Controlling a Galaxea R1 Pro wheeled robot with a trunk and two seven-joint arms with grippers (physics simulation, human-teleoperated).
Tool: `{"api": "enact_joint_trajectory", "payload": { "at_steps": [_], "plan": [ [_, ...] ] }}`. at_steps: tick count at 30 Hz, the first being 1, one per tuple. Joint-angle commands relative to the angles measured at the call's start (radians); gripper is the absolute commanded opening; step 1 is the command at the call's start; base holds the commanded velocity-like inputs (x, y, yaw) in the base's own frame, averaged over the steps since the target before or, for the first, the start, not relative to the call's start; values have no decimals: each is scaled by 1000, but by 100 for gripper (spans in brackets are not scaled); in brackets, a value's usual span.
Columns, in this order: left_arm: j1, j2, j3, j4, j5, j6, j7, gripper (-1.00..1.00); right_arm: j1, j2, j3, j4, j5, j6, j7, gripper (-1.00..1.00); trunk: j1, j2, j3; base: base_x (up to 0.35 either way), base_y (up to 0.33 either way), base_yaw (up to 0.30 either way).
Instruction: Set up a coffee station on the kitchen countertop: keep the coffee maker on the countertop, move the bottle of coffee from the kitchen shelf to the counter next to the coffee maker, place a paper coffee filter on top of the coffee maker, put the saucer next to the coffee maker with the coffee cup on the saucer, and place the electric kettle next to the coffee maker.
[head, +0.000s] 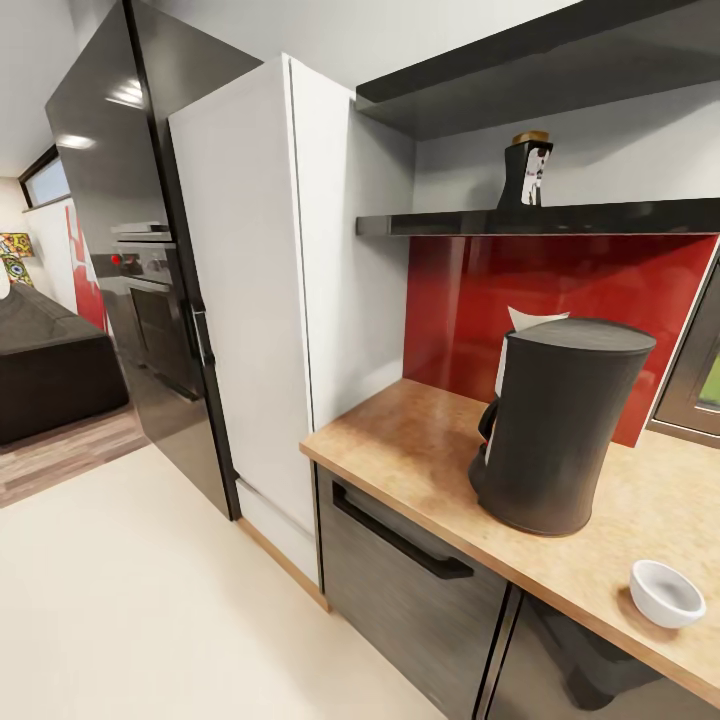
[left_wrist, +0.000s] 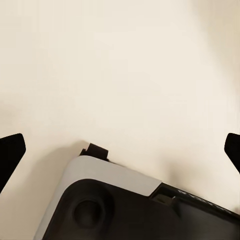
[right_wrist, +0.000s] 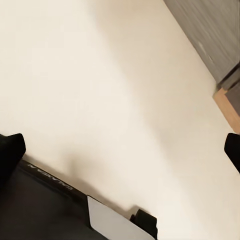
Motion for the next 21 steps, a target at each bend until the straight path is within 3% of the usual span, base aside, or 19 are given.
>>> {"api": "enact_joint_trajectory", "payload": {
  "at_steps": [1,8,21],
  "plan": [
    [1,0,-2,-2,10,-1,0,100,-2,0,8,-2,-11,-6,1,100,0,-1,-1,0,0,0],
    [1,0,-3,0,10,-1,1,100,-2,6,6,-4,-12,-4,2,100,0,-1,-1,0,0,-44],
    [1,1,1,0,9,-1,1,100,-2,6,5,-4,-12,-4,2,100,0,-1,-1,0,0,-274]
  ]
}}
